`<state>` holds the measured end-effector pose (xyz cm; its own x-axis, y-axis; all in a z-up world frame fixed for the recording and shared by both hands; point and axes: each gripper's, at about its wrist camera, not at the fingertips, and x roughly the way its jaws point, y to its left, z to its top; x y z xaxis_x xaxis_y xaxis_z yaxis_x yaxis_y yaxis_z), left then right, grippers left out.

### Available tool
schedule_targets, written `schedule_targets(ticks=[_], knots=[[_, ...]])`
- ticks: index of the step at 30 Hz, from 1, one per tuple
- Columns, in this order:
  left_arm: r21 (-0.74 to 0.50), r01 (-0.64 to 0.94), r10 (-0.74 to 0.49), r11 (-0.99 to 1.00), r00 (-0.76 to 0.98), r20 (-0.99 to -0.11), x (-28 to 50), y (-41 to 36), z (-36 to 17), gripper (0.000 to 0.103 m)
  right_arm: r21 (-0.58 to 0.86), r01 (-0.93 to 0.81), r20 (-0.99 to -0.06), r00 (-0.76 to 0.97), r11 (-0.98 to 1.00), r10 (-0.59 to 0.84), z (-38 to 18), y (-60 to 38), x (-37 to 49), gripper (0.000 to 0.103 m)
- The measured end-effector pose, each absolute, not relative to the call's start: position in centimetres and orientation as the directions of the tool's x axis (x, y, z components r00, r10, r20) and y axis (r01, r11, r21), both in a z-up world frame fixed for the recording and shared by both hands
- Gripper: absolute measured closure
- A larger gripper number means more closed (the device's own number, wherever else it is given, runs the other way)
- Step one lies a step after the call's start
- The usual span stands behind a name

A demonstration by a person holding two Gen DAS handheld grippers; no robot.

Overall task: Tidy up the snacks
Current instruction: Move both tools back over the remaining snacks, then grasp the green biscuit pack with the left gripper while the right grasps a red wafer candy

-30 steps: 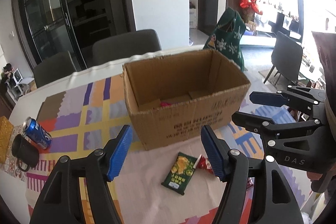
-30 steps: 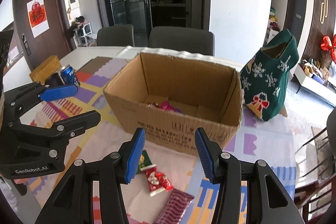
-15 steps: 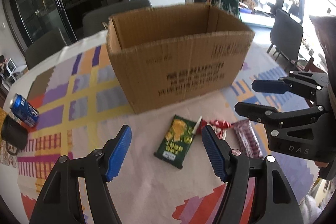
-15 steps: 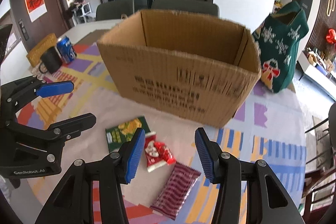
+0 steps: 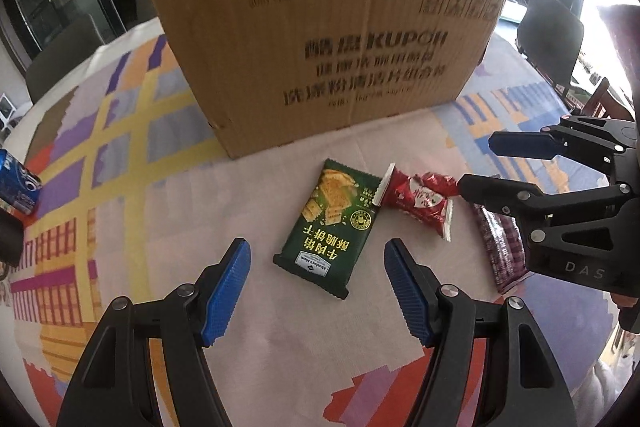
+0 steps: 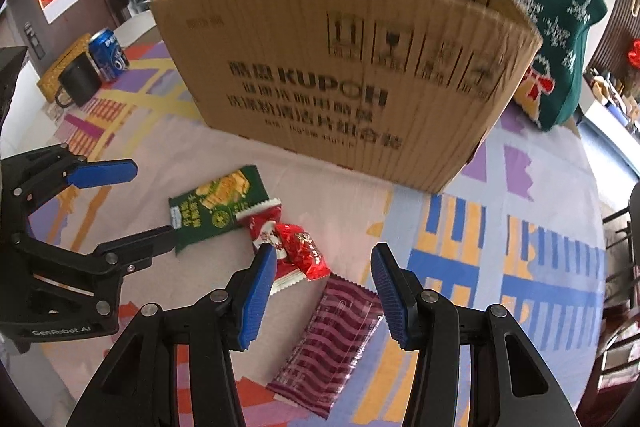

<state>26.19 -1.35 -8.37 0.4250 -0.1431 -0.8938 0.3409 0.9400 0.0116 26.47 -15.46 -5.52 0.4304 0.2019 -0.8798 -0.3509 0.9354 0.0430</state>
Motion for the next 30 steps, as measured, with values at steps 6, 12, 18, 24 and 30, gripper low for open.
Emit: schedule_targets(ticks=[6, 12, 18, 24, 30], knots=[[0.008, 0.344, -0.138, 0.939, 0.397, -0.907, 27.2, -1.5, -10.0, 0.034, 0.048, -0.349, -0.893, 0.405, 0.936, 0.197, -7.0, -15.3, 27.0, 0.053], [-0.006, 0.324, -0.135, 0.946, 0.376, -0.917, 28.6, -1.8, -11.1, 0.034, 0.062, -0.335, -0.901, 0.387, 0.940, 0.197, -8.1, -15.4, 27.9, 0.053], [-0.037, 0.303, -0.149, 0.952, 0.355, -0.923, 29.6, -2.0, -11.9, 0.034, 0.084, -0.327, -0.902, 0.376, 0.941, 0.211, -8.6, -15.5, 28.8, 0.053], [-0.031, 0.290, -0.141, 0.957, 0.366, -0.920, 30.5, -1.9, -12.2, 0.036, 0.099, -0.317, -0.909, 0.357, 0.943, 0.216, -9.4, -15.2, 29.6, 0.060], [-0.021, 0.261, -0.124, 0.965, 0.384, -0.915, 31.3, -1.9, -11.9, 0.059, 0.095, -0.304, -0.906, 0.368, 0.948, 0.209, -9.6, -15.6, 29.7, 0.077]])
